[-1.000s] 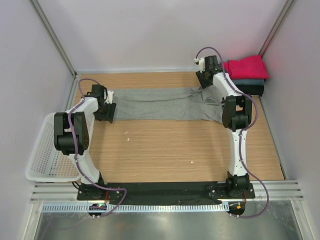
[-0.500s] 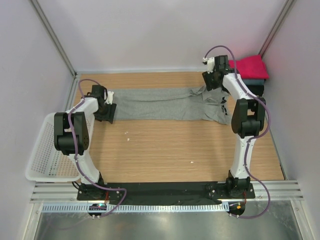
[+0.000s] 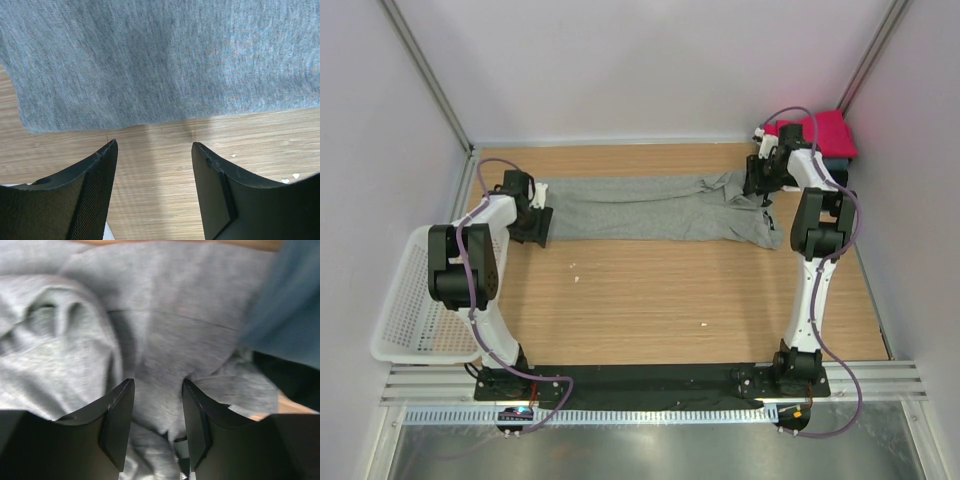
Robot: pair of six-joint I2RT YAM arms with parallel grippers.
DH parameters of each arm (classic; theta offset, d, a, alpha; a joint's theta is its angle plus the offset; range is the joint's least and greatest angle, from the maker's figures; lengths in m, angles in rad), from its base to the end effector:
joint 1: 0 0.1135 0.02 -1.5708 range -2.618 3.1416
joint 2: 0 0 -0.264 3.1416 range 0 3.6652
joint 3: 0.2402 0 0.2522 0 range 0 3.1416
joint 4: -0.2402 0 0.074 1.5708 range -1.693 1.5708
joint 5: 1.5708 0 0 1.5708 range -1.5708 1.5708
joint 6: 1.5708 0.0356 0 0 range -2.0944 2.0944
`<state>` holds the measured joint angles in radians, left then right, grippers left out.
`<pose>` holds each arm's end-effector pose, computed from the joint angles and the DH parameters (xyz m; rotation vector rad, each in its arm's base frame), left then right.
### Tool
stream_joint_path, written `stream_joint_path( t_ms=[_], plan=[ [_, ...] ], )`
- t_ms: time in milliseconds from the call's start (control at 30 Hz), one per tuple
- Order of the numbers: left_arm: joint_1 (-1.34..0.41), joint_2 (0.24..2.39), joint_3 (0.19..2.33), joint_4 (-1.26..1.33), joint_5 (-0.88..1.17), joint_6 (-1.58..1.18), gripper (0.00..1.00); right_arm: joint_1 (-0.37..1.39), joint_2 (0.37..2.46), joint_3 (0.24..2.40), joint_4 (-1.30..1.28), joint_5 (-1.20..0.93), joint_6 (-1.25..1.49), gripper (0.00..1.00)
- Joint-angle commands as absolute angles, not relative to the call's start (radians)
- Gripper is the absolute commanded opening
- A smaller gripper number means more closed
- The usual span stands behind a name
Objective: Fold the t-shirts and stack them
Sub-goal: Fold the tshirt
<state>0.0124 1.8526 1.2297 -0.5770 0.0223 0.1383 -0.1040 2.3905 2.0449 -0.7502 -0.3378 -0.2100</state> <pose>0.3671 0.0038 0.1708 0.1801 2.7642 0.0083 0.5114 -0.0415 0.1715 -0.2451 2.5931 0.3398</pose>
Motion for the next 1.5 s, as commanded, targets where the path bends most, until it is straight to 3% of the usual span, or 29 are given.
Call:
stream_joint_path(
  t_ms=[0,400,567,1467],
  plan=[
    [0.009,1.85,1.233,-0.563,0.032,0.138,0.62,-0.081,2.362,2.1,-0.778,-0.48,-0.201,0.49],
    [0.009,1.862,1.239,-0.563,0.04,0.135,0.62,-0.1,2.253,2.025,-0.709,-0.526,-0.143,0.48],
    [0.009,1.856,1.236,-0.563,0.04,0.138,0.62,-0.101,2.226,2.013,-0.692,-0.431,-0.169,0.48],
    [0.009,1.842,1.235,-0.571,0.037,0.138,0.63,-0.114,2.379,2.115,-0.879,-0.609,-0.164,0.48]
  ],
)
